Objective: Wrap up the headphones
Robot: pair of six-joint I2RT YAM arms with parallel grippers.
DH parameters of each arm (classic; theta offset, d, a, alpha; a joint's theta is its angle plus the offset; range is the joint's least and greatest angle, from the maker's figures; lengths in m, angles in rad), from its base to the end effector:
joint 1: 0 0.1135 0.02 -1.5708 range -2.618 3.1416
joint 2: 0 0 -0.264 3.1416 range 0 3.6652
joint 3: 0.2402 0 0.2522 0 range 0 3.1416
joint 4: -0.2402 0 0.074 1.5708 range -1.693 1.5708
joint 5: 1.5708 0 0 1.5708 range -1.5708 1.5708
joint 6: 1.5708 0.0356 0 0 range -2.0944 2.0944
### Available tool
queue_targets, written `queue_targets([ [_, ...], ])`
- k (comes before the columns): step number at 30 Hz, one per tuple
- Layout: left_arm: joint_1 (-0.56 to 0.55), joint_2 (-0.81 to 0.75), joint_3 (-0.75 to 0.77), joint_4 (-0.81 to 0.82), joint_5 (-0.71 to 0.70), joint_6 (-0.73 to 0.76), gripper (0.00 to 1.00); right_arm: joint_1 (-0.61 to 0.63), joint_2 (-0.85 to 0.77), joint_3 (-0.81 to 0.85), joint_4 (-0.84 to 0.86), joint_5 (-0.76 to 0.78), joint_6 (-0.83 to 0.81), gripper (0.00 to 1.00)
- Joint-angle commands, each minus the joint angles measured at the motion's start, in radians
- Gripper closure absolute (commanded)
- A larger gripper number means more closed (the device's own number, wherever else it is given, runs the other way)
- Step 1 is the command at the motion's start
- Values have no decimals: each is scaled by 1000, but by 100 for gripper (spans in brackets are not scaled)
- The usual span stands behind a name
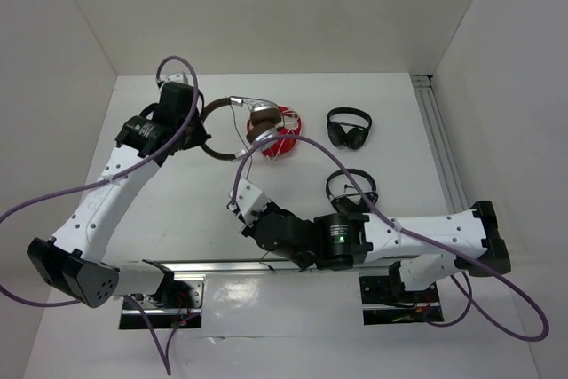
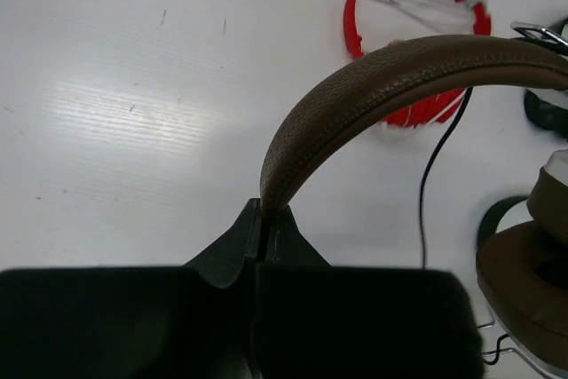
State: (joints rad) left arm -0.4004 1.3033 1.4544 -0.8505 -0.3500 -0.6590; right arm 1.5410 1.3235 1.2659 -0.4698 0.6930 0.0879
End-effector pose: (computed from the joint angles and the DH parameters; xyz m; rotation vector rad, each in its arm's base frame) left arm 0.2493 -0.0923 0.3951 -0.4672 2.1768 -0.1834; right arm 0.0314 0.2902 0.3642 -0.9887 1.7192 0.3307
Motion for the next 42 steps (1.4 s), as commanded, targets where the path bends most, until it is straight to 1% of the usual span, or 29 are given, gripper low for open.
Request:
queue_targets([
  [1,26,14,3,14,34,-180,100,14,22,-5,92,-47,13,100],
  [2,61,-2,-21,33,34,-203,100,24,38,7,105,-65,3,100],
  [3,83,-13,-46,57,83,-218,100,24,48,19,105,-94,3,100],
  [5,141,-24,-106,93,141,-252,100,24,63,42,114,-95,-8,100],
  [7,166,-24,-136,93,141,-281,100,33,74,53,114,-107,-8,100],
  [9,166,-33,-152,102,115,-291,100,44,74,64,114,-125,-19,100],
  [10,166,-33,-152,113,106,-269,100,44,63,73,114,-125,-19,100],
  [13,175,4,-183,113,74,-252,100,44,52,99,105,-125,-28,100],
  [15,175,4,-222,113,23,-252,100,44,52,134,105,-125,-28,100],
  [17,150,4,-262,113,-23,-261,100,53,63,157,95,-135,-39,100],
  [18,138,13,-272,122,-23,-261,100,53,63,174,95,-135,-39,100],
  [21,138,13,-295,131,-32,-240,100,53,97,211,54,-72,-60,100],
  [24,138,4,-318,151,-32,-180,100,53,109,242,20,-33,-80,100],
  [25,138,-13,-334,151,-18,-159,100,53,109,242,20,9,-100,100],
  [28,100,-61,-371,151,-49,-126,100,12,99,251,-3,25,-125,100],
  [32,8,-128,-431,172,-21,-58,100,-80,88,266,-15,25,-184,100],
  [33,-42,-140,-469,172,-21,-57,100,-94,88,280,-24,25,-194,100],
  [35,-102,-154,-499,172,-30,-57,100,-136,101,332,-55,14,-212,100],
  [36,-157,-154,-499,163,-43,-66,100,-148,102,364,-64,5,-224,100],
  [39,-228,-168,-499,136,-63,-76,100,-188,121,383,-73,5,-258,100],
  [42,-276,-206,-488,104,-72,-45,100,-242,131,371,-73,5,-269,100],
])
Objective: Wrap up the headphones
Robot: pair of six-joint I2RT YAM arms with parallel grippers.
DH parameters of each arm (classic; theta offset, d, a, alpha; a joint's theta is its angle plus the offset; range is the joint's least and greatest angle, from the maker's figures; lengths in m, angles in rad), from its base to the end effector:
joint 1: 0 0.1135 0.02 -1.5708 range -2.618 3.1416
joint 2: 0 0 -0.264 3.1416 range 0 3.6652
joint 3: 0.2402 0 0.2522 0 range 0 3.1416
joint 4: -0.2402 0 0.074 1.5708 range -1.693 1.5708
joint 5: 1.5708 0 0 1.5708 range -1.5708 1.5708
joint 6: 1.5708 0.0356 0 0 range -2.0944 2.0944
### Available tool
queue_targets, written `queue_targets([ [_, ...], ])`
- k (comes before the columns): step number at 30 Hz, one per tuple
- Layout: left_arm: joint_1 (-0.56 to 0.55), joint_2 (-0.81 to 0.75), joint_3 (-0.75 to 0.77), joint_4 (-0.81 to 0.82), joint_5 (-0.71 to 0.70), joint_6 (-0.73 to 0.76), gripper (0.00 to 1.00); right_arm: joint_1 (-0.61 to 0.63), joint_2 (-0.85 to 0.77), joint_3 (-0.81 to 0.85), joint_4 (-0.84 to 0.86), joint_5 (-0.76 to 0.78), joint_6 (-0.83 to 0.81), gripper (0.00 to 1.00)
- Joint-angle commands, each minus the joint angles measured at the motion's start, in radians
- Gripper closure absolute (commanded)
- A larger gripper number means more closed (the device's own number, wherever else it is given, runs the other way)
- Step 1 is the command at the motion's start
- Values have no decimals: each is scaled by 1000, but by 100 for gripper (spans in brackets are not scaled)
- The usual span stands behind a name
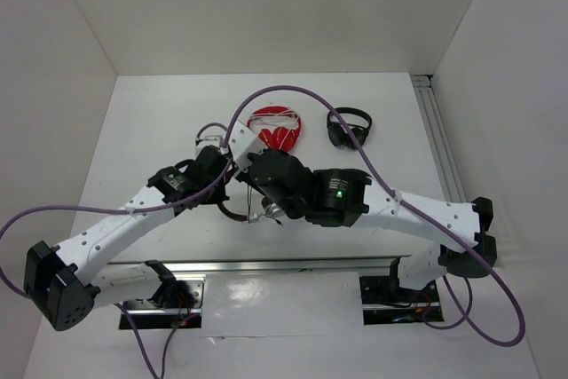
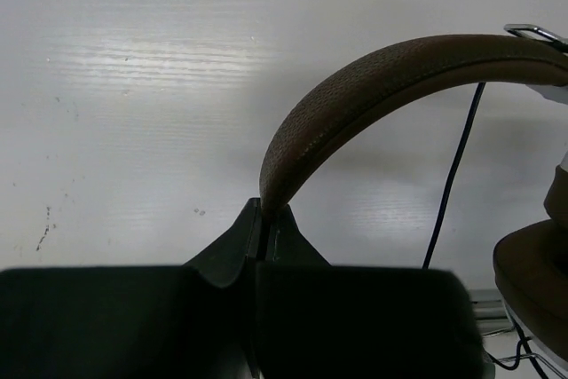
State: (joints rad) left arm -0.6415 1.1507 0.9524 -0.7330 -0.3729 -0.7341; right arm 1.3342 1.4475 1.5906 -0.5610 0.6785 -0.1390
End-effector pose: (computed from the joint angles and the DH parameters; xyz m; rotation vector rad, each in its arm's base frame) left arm 0.1906 -0.1262 0.2791 -0.2625 2.4064 -0.1557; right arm 0.0954 0.3004 0.4285 -0.9267 1.6525 0.1367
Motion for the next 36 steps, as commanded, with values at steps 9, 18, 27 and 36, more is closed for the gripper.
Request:
queue_targets([
  [9,-159,-49,114,-176,-179,156,100,-162,7,29,18,81,-114,100],
  [18,-273,-7,143,-307,-366,50,100,-294,25,46,125,200,-181,100],
  [27,-337,-22,134,-163,-158,277,100,-480,34,71,127,-124,-185,99],
  [36,-337,-103,187,-134,-67,345,100,-518,53,-20,75,-559,-226,98],
])
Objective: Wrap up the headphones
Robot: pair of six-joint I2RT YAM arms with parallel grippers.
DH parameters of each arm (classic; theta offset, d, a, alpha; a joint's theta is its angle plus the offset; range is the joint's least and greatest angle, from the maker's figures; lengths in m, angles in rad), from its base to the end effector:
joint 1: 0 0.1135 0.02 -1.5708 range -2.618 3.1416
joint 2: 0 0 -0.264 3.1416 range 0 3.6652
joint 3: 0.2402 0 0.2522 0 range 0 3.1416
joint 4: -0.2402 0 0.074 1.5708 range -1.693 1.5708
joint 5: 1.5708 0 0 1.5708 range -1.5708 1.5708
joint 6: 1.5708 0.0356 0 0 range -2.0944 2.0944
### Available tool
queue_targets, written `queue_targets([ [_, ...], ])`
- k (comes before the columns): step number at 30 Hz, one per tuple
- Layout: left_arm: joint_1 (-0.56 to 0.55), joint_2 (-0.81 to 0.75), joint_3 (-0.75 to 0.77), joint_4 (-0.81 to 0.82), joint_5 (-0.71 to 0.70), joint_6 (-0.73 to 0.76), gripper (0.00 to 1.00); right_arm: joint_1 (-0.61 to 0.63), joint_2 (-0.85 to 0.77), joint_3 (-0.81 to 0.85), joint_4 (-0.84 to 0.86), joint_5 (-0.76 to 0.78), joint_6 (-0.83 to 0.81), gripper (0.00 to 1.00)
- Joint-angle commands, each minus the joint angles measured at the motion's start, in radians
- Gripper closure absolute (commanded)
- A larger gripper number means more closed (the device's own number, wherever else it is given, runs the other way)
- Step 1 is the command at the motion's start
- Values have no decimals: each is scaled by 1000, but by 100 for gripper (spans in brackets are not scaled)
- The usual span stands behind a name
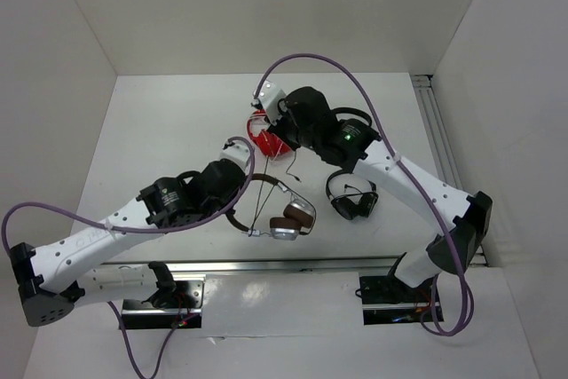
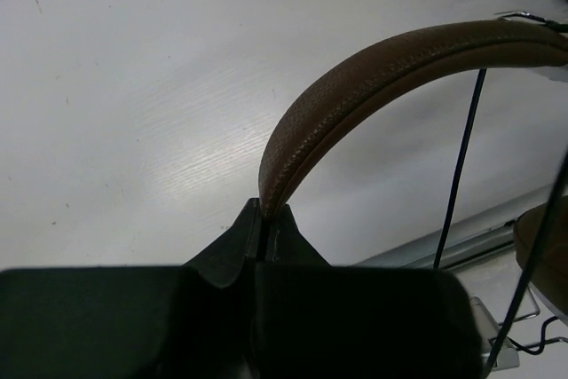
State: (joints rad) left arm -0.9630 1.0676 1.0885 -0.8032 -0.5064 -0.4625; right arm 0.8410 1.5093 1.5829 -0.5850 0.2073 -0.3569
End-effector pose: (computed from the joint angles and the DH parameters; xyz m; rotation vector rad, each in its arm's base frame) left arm 0.1346 -0.1633 0.3358 0.3193 2.2176 -0.1699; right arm 0.2312 0.2475 0.4016 -1.0615 1.7785 0.0814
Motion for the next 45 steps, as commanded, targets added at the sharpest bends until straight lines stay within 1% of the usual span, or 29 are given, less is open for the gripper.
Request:
queue_targets([
  [1,-16,-20,62,-73,57,58,100,-25,-21,-58,117,-88,-8,98],
  [4,-16,-20,117,-117,39,33,100,-75,-60,-154,207,-130,28,98],
  [5,-16,-20,134,-128,11,12,100,-88,-70,-179,230,-173,39,98],
  [7,-16,-20,172,-151,0,-11,100,-124,-101,-242,301,-228,73,98],
  [8,-16,-20,183,-151,0,-11,100,-135,-101,-259,324,-282,85,98],
  [12,-16,-20,220,-181,-15,-44,100,-172,-123,-325,427,-353,147,99],
  [15,-16,-20,255,-194,-15,-53,100,-183,-113,-351,470,-367,182,100],
  [17,-16,-11,269,-218,-29,-64,100,-183,-113,-375,499,-349,205,100],
  [20,-16,18,295,-270,-44,-85,100,-195,-141,-418,582,-296,240,100],
  [23,-16,31,313,-306,-69,-108,100,-218,-170,-474,643,-296,283,100],
  [28,-16,31,359,-326,-69,-130,100,-229,-147,-492,643,-283,305,100],
  [31,-16,31,381,-314,-35,-130,100,-238,-127,-492,643,-324,305,100],
  [32,-16,19,381,-288,-2,-130,100,-238,-118,-492,643,-357,314,98],
  [34,-16,8,381,-254,54,-117,100,-238,-101,-492,652,-406,314,98],
  [36,-16,8,407,-232,80,-117,100,-238,-78,-492,688,-448,323,98],
  [38,-16,8,425,-223,80,-117,100,-238,-78,-514,720,-501,332,96],
  [39,-16,8,435,-223,80,-117,100,-238,-69,-524,764,-522,357,94],
  [41,-16,8,449,-223,65,-127,100,-238,-60,-563,815,-575,396,88],
  [43,-16,8,459,-214,55,-154,100,-226,-47,-625,924,-591,432,87],
  [44,-16,-1,459,-200,34,-154,100,-226,-34,-652,1017,-571,472,85],
  [45,-16,-12,459,-200,25,-168,100,-226,-20,-678,1065,-585,495,82],
])
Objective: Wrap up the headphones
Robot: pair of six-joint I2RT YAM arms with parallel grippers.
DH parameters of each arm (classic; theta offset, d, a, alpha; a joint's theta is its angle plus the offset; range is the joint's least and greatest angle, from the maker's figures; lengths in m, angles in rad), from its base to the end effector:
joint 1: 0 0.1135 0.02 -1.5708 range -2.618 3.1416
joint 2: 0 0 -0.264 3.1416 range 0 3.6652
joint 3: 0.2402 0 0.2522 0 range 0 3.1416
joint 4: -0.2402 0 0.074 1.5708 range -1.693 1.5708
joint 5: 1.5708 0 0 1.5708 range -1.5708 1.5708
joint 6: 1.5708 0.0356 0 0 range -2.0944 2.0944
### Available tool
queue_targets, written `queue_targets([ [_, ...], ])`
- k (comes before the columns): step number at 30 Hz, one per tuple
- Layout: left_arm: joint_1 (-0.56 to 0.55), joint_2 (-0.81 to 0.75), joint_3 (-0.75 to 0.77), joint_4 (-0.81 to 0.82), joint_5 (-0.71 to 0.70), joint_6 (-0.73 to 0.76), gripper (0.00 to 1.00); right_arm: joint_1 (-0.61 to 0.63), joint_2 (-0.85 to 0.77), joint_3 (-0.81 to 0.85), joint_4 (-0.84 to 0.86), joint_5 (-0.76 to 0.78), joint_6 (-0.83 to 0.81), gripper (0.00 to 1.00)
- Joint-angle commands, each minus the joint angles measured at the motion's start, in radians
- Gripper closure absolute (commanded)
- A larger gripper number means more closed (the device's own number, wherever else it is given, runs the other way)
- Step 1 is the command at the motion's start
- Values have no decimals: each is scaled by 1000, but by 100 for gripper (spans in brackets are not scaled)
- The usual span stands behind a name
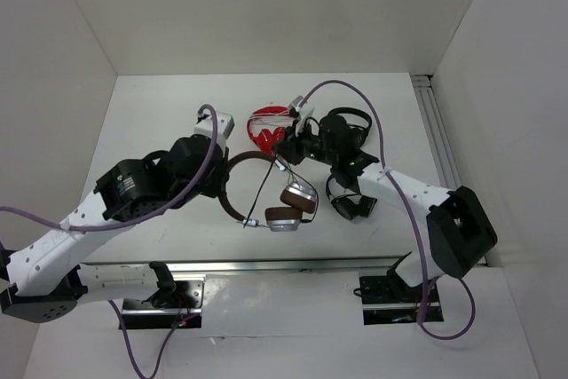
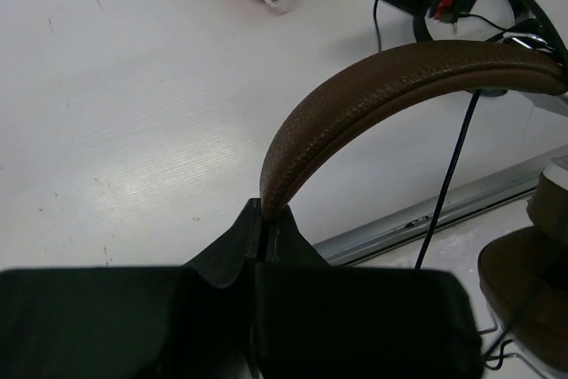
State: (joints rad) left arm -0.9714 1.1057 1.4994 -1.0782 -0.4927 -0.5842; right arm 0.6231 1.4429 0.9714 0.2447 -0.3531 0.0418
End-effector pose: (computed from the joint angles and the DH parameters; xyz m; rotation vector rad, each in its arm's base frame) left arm 0.1191 -0.1444 0.4322 0.1630 2.1747 -0.3333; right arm 0.2661 0.2063 0.2934 -0.7756 1.6840 0.7861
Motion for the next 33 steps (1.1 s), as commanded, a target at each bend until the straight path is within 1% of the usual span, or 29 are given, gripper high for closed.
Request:
queue_targets([
  [1,-7,-50,58,86,11,-46,100,-8,59,-88,281,-36,118,79],
  [2,-7,-50,58,86,-12,-46,100,-8,92,-114,318,-70,139,76],
  [3,-7,-50,71,86,-12,-60,100,-8,115,-114,368,-96,171,76],
  [5,-7,-50,97,86,-23,-60,100,-8,163,-114,404,-135,194,75],
  [7,-7,-40,120,77,-32,-88,100,29,232,-114,430,-135,204,75],
  [8,-7,-40,134,67,-32,-88,100,39,266,-114,430,-104,204,83],
  [10,-7,-30,143,67,-46,-111,100,64,293,-114,461,-89,204,90],
  [13,-7,-30,156,40,-105,-147,100,73,338,-125,470,-80,204,90],
  [15,-7,-30,165,27,-133,-157,100,82,350,-149,507,-67,213,90],
  [20,-7,-30,197,27,-133,-166,100,82,379,-181,551,-67,234,90],
  [22,-7,-21,206,27,-123,-166,100,92,405,-181,551,-67,234,86],
  [25,-7,-10,217,27,-122,-166,100,101,424,-171,551,-67,234,84],
  [29,-7,-10,217,27,-113,-166,100,110,447,-142,539,-47,234,84],
  [31,-7,-10,217,27,-113,-175,100,110,459,-131,529,-32,224,81],
  [33,-7,-20,217,27,-103,-175,100,110,468,-122,539,-23,224,81],
])
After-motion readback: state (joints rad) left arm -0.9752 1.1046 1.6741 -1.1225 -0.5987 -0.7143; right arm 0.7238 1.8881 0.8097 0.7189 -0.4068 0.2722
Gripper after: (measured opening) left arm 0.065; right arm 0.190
